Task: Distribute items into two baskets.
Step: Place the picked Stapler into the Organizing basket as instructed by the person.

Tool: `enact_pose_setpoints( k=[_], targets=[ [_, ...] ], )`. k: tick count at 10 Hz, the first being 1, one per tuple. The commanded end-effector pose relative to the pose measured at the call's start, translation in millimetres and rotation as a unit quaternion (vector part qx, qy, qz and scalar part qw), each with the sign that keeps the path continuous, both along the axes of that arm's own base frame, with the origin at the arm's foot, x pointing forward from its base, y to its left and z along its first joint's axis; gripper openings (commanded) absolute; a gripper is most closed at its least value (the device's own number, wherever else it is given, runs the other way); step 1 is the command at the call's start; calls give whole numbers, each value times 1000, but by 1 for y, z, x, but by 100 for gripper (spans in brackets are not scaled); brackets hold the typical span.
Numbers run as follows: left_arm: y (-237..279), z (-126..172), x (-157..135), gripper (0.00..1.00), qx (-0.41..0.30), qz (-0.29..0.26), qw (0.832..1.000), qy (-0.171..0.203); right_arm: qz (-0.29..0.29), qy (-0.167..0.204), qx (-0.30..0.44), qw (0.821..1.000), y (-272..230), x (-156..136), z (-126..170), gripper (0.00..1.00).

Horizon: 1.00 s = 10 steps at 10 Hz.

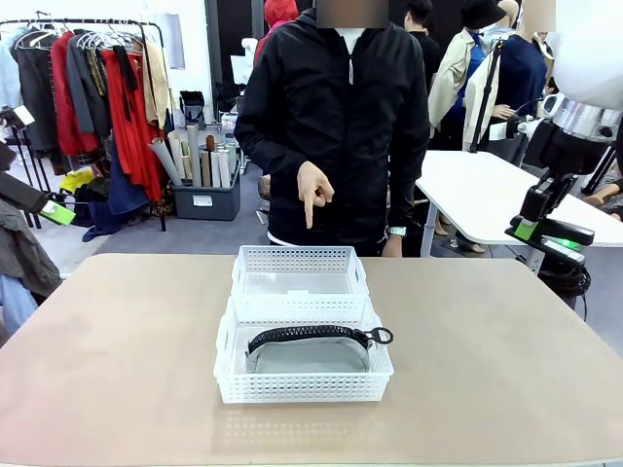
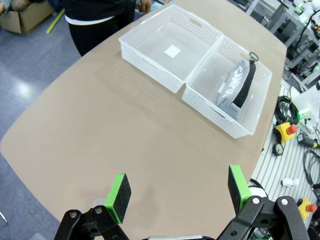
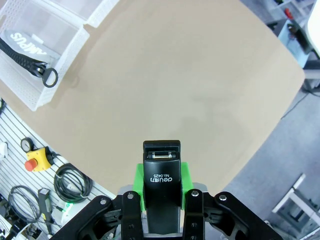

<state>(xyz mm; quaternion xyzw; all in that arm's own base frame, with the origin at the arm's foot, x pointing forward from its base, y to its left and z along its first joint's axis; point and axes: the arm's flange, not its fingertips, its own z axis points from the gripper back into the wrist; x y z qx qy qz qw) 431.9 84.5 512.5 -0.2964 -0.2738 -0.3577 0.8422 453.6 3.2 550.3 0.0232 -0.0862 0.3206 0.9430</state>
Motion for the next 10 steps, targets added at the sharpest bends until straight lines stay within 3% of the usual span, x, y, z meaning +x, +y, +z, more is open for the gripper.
enact_pose_setpoints(
  k=[1, 3, 5, 10],
  targets=[
    [0, 1, -1, 100, 0, 0, 1000, -1, -3, -8, -2, 1000, -2, 2, 3, 0],
    [0, 1, -1, 100, 0, 0, 1000, -1, 0, 0, 0, 1000, 0, 0, 0, 0],
    [0, 1, -1, 100, 0, 0, 1000, -1, 35, -16, -18, 999, 31, 30, 14, 0],
    [0, 1, -1, 100, 0, 0, 1000, -1, 65, -40, -29, 997, 94, 63, 36, 0]
  ],
)
